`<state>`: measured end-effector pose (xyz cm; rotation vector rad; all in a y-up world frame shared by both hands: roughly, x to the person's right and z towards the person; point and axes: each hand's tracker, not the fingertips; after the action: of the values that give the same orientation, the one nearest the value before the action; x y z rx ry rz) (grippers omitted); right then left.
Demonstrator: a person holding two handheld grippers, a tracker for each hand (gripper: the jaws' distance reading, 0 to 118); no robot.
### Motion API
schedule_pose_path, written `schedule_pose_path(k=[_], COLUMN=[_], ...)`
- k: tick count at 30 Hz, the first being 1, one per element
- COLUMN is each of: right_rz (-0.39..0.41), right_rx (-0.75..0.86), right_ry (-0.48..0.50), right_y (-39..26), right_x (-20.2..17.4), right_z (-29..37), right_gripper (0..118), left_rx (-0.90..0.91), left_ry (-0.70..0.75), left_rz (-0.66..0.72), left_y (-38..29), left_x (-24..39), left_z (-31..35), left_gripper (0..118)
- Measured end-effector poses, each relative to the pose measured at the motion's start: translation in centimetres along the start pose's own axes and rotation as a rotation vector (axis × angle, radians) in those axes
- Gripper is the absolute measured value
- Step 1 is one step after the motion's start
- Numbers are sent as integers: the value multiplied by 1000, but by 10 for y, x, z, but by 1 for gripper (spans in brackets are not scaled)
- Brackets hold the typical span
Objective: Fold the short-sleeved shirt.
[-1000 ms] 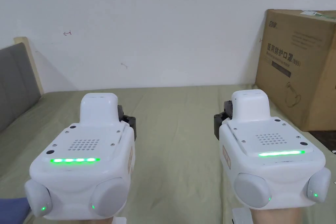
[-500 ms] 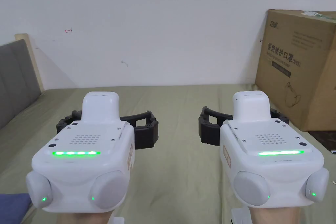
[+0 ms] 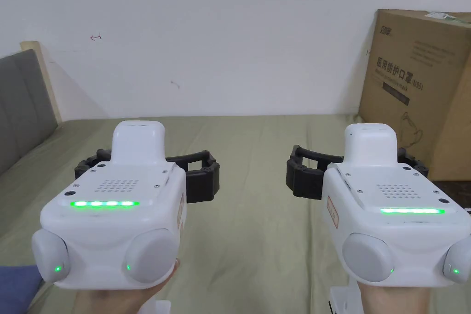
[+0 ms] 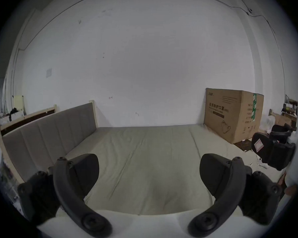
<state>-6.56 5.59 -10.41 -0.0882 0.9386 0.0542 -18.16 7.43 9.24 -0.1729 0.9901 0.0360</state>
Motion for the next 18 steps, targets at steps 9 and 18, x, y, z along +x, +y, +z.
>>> schedule_pose_path(k=[9, 18], right_rz=[25, 26], right_rx=[-24, -37], right_ry=[6, 13], right_y=[-5, -8], right_x=[1, 1], right_z=[1, -1], right_gripper=[116, 116], left_rx=[-30, -71], left_ry=[-10, 26], left_rz=[34, 52], left_y=[5, 6], left_x=[-1, 1], left_z=[-7, -6], left_gripper=[117, 117])
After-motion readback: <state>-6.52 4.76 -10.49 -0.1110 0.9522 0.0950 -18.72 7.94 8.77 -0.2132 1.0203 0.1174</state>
